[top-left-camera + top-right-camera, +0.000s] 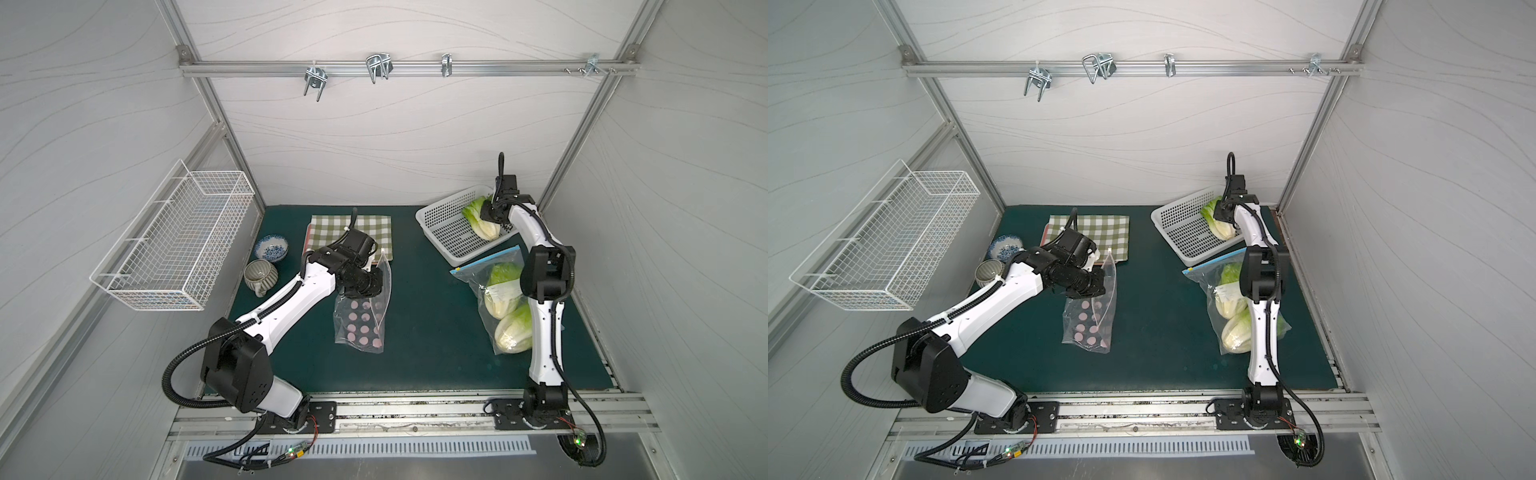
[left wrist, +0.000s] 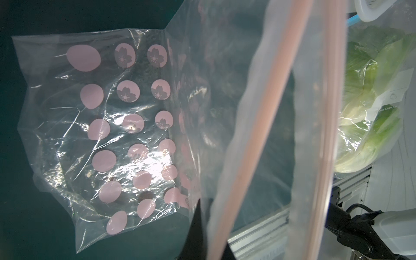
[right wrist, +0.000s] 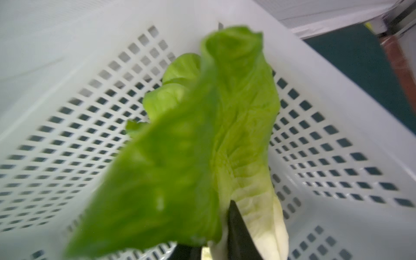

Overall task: Put the chinese cabbages into a zipper bag and zip it
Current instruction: Adjust the Chinese cabbage in the basket, then pick up the Chinese cabbage from the basket.

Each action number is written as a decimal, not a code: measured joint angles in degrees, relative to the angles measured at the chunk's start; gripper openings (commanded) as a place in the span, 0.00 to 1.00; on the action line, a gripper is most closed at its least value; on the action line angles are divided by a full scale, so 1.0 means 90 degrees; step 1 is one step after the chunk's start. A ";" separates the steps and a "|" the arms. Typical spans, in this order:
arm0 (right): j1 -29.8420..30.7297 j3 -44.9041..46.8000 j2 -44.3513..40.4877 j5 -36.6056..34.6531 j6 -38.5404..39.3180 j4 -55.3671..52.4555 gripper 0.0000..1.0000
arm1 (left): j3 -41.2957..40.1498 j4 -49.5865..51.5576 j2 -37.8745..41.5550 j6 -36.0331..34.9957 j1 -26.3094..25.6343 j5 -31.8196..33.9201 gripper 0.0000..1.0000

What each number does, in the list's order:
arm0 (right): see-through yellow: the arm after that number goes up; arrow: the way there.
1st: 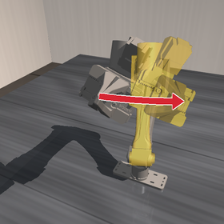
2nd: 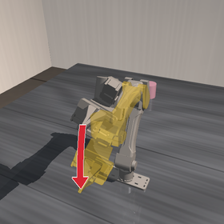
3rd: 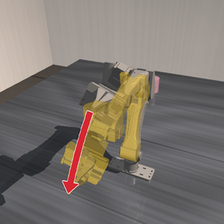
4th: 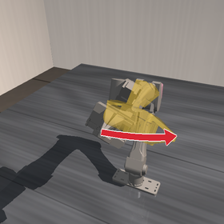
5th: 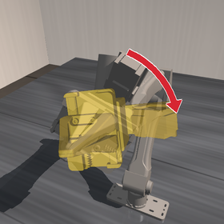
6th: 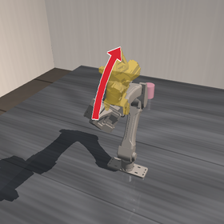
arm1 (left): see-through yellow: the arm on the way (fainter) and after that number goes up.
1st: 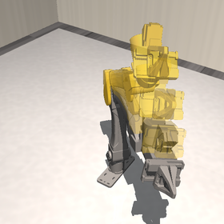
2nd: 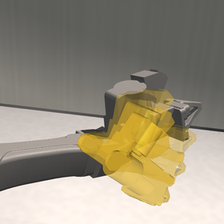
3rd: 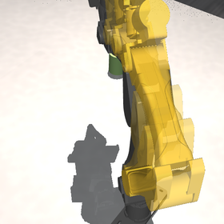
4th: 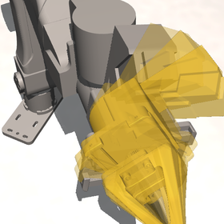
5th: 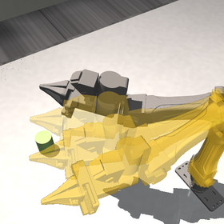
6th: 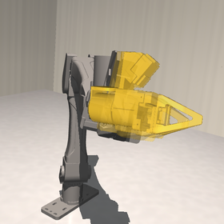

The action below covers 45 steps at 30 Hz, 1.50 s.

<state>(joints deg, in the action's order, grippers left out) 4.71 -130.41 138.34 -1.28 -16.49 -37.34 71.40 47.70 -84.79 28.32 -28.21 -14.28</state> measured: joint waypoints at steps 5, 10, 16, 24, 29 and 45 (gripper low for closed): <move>0.0005 0.0765 -0.0602 0.0952 -0.0862 0.0440 0.18 | 0.0000 -0.0002 0.0015 0.0092 -0.0002 0.0036 0.00; 0.0109 0.1617 -0.1219 0.1239 -0.1469 0.0809 0.30 | -0.0027 -0.0029 0.0136 0.0221 -0.0002 0.0092 0.00; 0.0240 0.2450 -0.1418 0.1248 -0.1598 0.1083 0.60 | -0.0032 -0.0027 0.0257 0.0260 -0.0002 0.0209 0.00; 0.0051 0.1258 -0.1120 0.1122 -0.0884 0.0255 0.89 | -0.0107 -0.0061 0.0306 0.0284 -0.0002 0.0226 0.00; 0.0165 -0.0245 -0.0578 0.0631 0.0024 -0.0240 0.95 | -0.0141 -0.0070 0.0313 0.0284 -0.0002 0.0226 0.00; 0.0369 -0.0743 0.0780 0.1008 0.0257 -0.0551 0.30 | -0.0243 0.0002 0.0624 0.0260 -0.0002 0.0304 0.00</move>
<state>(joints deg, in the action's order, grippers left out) 8.03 -137.10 145.36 7.79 -14.17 -42.30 69.21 47.72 -79.18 30.65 -28.23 -11.55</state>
